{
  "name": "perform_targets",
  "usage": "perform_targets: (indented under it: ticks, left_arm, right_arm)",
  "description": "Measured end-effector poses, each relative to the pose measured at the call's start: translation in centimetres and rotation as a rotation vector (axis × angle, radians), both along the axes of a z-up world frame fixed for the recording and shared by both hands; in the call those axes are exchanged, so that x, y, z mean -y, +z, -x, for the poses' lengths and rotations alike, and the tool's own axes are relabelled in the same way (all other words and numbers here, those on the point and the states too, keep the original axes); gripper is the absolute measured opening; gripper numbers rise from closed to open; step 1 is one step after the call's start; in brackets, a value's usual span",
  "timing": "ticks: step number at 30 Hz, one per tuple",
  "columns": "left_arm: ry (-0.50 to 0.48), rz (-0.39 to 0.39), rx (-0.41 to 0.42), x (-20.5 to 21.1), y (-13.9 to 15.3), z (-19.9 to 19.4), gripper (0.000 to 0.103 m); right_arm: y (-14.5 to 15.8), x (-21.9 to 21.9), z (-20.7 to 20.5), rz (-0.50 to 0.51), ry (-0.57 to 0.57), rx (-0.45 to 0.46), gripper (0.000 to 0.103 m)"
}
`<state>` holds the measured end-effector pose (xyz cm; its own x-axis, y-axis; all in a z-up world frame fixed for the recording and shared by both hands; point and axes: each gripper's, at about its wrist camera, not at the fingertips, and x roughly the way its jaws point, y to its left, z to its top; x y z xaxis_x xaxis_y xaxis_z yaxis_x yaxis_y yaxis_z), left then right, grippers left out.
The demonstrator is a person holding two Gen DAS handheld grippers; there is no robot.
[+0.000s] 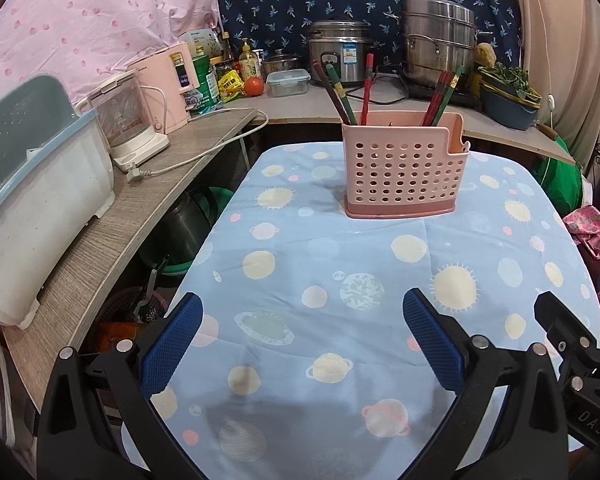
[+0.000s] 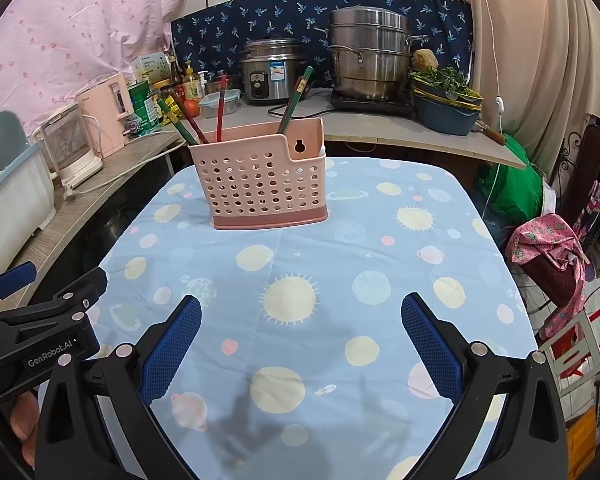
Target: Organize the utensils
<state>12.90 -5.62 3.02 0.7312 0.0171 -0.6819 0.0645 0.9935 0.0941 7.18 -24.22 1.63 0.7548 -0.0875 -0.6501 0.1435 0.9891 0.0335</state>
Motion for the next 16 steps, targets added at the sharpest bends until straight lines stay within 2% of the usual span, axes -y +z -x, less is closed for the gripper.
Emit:
perform_targets:
  ticks: [16]
  left_arm:
    - [-0.011, -0.008, 0.005, 0.39, -0.3, -0.32, 0.096]
  right_arm:
    - [-0.58, 0.27, -0.36, -0.005, -0.01, -0.009, 0.097]
